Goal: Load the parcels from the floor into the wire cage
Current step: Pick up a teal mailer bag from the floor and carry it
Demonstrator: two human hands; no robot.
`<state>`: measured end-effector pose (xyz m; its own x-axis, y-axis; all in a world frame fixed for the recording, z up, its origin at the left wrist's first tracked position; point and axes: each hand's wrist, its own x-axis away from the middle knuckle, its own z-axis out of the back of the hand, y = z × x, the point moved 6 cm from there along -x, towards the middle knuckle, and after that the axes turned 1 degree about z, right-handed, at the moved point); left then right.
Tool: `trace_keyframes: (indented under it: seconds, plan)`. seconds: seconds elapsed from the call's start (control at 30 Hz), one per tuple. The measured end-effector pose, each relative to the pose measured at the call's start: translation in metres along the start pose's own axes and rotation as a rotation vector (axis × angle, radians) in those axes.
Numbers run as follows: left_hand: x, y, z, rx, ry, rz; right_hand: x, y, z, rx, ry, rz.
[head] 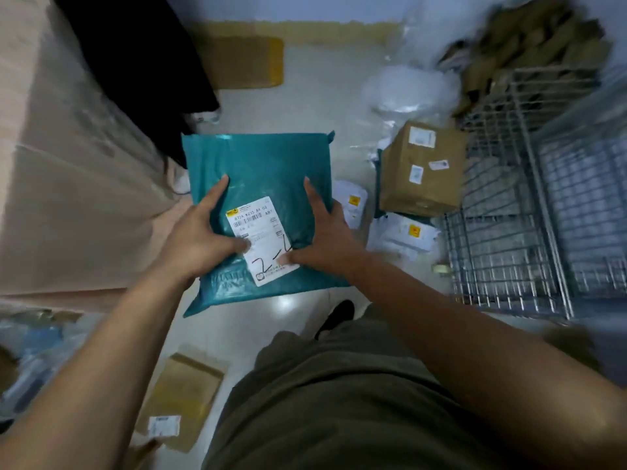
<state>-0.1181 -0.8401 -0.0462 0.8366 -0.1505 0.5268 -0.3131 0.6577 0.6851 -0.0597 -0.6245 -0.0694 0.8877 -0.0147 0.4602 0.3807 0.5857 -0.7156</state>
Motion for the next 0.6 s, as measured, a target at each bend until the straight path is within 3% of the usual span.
trace_keyframes:
  seconds: [0.27,0.6]
  plan:
    - [-0.086,0.091,-0.114,-0.123,-0.168,-0.101,-0.022,0.107,0.106,-0.033,0.096,-0.135]
    - [-0.184,0.176,-0.183,-0.271,-0.351,-0.204,-0.061,0.17,0.177,-0.21,0.239,-0.339]
